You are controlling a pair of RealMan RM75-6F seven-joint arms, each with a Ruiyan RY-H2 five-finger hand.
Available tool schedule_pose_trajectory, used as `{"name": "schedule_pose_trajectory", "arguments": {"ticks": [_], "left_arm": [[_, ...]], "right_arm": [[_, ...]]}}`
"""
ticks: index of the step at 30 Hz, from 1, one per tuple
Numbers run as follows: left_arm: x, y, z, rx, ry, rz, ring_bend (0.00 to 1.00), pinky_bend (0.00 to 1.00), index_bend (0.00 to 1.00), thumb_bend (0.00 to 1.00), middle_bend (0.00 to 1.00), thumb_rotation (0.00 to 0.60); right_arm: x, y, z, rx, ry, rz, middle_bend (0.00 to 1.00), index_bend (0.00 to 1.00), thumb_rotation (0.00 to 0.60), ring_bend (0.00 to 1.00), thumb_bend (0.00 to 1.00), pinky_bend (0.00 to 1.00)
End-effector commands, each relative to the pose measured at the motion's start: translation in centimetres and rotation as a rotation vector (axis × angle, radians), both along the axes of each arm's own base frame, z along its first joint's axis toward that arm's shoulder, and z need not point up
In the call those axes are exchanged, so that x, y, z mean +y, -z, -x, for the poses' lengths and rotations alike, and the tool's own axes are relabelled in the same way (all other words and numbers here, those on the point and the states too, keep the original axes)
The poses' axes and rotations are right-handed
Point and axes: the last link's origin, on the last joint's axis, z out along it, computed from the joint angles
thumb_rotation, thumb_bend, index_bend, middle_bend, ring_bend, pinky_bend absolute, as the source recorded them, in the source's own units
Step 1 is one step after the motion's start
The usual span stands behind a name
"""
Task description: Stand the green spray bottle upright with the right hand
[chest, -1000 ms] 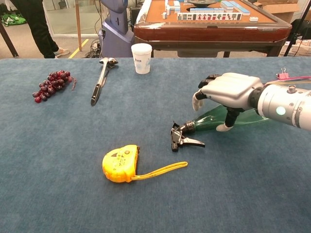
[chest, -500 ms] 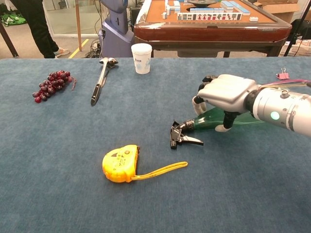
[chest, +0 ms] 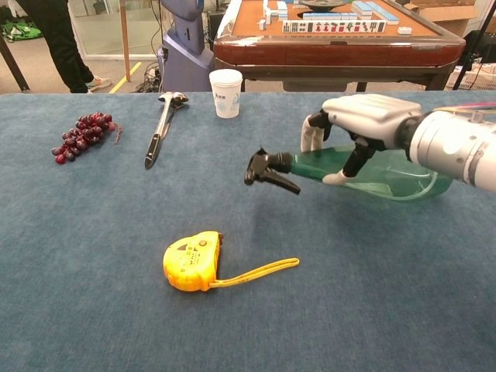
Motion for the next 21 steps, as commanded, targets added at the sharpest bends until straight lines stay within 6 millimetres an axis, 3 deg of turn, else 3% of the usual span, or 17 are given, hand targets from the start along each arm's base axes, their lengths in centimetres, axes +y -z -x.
{"name": "schedule_pose_trajectory", "arguments": {"ticks": [1, 9, 21], "left_arm": [[0.0, 0.1, -0.1, 0.001, 0.002, 0.003, 0.09, 0.0, 0.22, 0.33, 0.17, 0.6], [0.2, 0.2, -0.4, 0.004, 0.009, 0.008, 0.09, 0.0, 0.22, 0.33, 0.17, 0.6], [0.1, 0.1, -0.3, 0.01, -0.002, 0.006, 0.09, 0.0, 0.22, 0.33, 0.17, 0.6]], "right_arm": [[-0.9, -3.5, -0.6, -0.362, 0.113, 0.004, 0.49, 0.62, 0.6, 0.28, 0.32, 0.11], [-1.3, -3.7, 0.7, -0.745, 0.232, -0.101, 0.49, 0.62, 0.6, 0.28, 0.35, 0.12], [-3.1, -2.6, 1.0, -1.032, 0.271, -0.201, 0.49, 0.62, 0.6, 0.28, 0.32, 0.12]]}}
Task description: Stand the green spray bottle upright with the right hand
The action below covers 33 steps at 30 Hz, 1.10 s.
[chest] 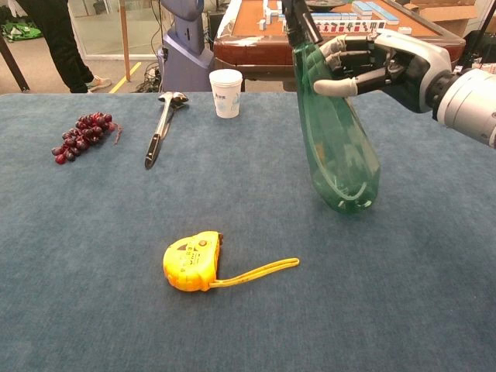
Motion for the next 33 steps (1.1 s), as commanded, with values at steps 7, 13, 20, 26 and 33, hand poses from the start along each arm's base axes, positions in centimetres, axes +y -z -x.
{"name": "schedule_pose_trajectory", "arguments": {"ticks": [7, 13, 20, 26, 33], "left_arm": [[0.0, -0.1, 0.2, 0.001, -0.006, 0.0, 0.09, 0.0, 0.22, 0.33, 0.17, 0.6], [0.0, 0.0, 0.4, 0.0, -0.009, 0.007, 0.09, 0.0, 0.22, 0.33, 0.17, 0.6], [-0.1, 0.2, 0.4, -0.008, -0.002, 0.022, 0.09, 0.0, 0.22, 0.33, 0.17, 0.6], [-0.1, 0.1, 0.5, -0.01, 0.001, 0.02, 0.09, 0.0, 0.22, 0.33, 0.17, 0.6], [0.0, 0.4, 0.1, -0.013, 0.015, 0.032, 0.09, 0.0, 0.23, 0.33, 0.17, 0.6]], "right_arm": [[-1.1, 1.7, -0.5, -0.127, -0.046, -0.001, 0.49, 0.62, 0.6, 0.28, 0.29, 0.12], [-0.9, 2.6, -0.2, -0.107, -0.089, -0.003, 0.5, 0.62, 0.6, 0.28, 0.28, 0.12], [-0.3, 3.2, 0.9, -0.083, -0.097, -0.021, 0.5, 0.63, 0.6, 0.28, 0.23, 0.12], [0.3, 2.1, 2.2, -0.031, -0.116, 0.01, 0.46, 0.63, 0.6, 0.28, 0.05, 0.12], [1.1, 0.5, 3.7, 0.051, -0.132, 0.02, 0.28, 0.42, 0.6, 0.17, 0.0, 0.12]]}}
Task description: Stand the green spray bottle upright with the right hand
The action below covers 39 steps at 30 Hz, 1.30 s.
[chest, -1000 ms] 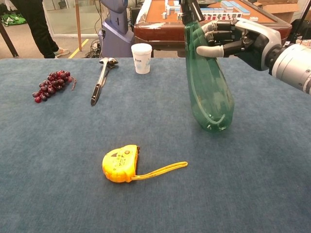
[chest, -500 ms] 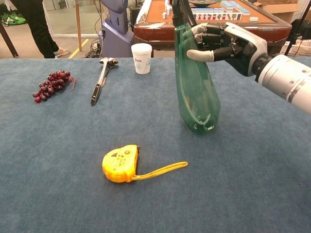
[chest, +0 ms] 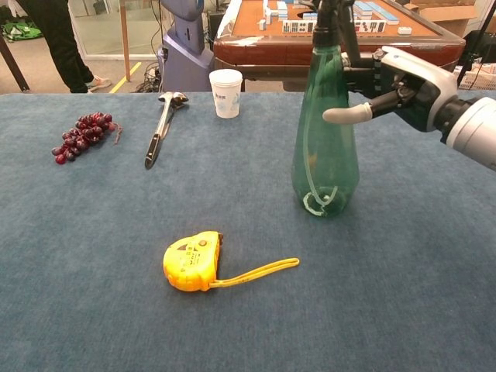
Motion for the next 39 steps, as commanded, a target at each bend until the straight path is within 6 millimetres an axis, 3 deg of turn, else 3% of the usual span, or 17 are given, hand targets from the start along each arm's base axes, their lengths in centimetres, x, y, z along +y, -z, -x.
{"name": "schedule_pose_trajectory", "arguments": {"ticks": [1, 5, 11, 39], "left_arm": [[0.1, 0.1, -0.2, -0.001, 0.005, 0.005, 0.09, 0.0, 0.23, 0.33, 0.17, 0.6], [0.2, 0.2, -0.4, 0.001, 0.011, 0.007, 0.09, 0.0, 0.23, 0.33, 0.17, 0.6], [0.2, 0.2, -0.7, 0.002, 0.017, 0.008, 0.09, 0.0, 0.23, 0.33, 0.17, 0.6], [0.3, 0.1, -0.7, 0.008, 0.017, 0.002, 0.09, 0.0, 0.23, 0.33, 0.17, 0.6]], "right_arm": [[0.4, -0.6, 0.5, 0.034, -0.007, 0.001, 0.26, 0.36, 0.6, 0.16, 0.0, 0.11], [0.7, -1.5, 0.9, 0.066, -0.01, 0.0, 0.16, 0.18, 0.6, 0.09, 0.0, 0.07], [0.9, -2.3, 1.2, 0.103, -0.012, -0.003, 0.08, 0.07, 0.6, 0.04, 0.0, 0.02], [1.7, -3.8, 1.3, 0.225, -0.033, 0.016, 0.07, 0.05, 0.6, 0.03, 0.0, 0.01]]}}
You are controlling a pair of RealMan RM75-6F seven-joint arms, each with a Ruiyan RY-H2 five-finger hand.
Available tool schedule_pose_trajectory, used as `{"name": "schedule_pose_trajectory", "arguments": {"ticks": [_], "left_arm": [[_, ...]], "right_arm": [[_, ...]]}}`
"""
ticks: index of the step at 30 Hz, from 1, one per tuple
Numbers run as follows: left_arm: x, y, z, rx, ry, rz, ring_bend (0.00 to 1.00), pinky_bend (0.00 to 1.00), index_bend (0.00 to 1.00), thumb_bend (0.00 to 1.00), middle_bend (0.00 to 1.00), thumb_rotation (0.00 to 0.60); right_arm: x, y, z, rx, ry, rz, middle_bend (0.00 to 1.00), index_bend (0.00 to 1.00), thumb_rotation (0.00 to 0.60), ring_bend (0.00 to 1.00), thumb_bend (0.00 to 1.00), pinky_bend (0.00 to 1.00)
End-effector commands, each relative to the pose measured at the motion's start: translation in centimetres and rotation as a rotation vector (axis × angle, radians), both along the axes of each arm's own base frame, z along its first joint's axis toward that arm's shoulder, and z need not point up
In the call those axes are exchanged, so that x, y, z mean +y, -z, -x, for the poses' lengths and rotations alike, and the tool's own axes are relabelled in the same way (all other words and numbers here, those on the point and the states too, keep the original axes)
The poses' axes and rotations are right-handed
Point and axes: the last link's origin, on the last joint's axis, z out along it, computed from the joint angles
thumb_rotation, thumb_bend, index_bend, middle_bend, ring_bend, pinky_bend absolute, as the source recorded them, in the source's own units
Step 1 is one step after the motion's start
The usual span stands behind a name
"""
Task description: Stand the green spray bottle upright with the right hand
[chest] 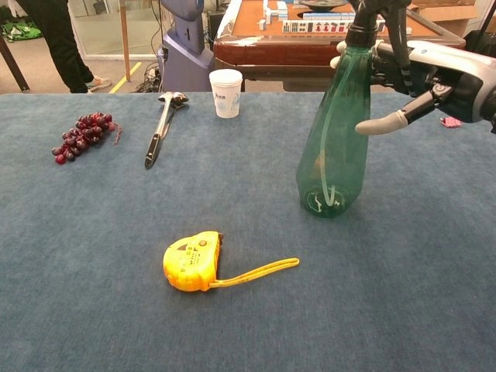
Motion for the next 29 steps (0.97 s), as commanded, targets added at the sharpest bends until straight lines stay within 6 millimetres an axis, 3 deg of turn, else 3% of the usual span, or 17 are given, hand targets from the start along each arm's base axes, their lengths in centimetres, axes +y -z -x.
{"name": "schedule_pose_trajectory", "arguments": {"ticks": [1, 8, 13, 24, 29], "left_arm": [[0.0, 0.0, 0.0, 0.001, 0.0, -0.001, 0.09, 0.0, 0.23, 0.33, 0.17, 0.6], [0.1, -0.2, 0.3, 0.004, -0.01, -0.007, 0.09, 0.0, 0.23, 0.33, 0.17, 0.6], [0.3, -0.3, 0.3, 0.002, -0.006, -0.011, 0.09, 0.0, 0.23, 0.33, 0.17, 0.6], [0.8, -0.4, 0.3, -0.001, 0.006, -0.012, 0.09, 0.0, 0.23, 0.33, 0.17, 0.6], [1.0, -0.2, 0.1, -0.001, 0.015, -0.007, 0.09, 0.0, 0.23, 0.33, 0.17, 0.6]], "right_arm": [[0.2, -0.4, 0.3, 0.03, -0.009, 0.015, 0.07, 0.05, 0.6, 0.03, 0.0, 0.01], [1.6, -3.1, 2.4, 0.254, -0.051, 0.187, 0.11, 0.05, 0.6, 0.03, 0.0, 0.01], [3.8, -5.7, 4.6, 0.407, -0.008, 0.317, 0.16, 0.05, 0.6, 0.05, 0.01, 0.01], [11.6, -11.4, 9.8, 0.608, 0.192, 0.484, 0.18, 0.08, 0.6, 0.05, 0.05, 0.01], [15.0, -12.6, 11.6, 0.647, 0.274, 0.515, 0.19, 0.09, 0.6, 0.05, 0.05, 0.01]]}}
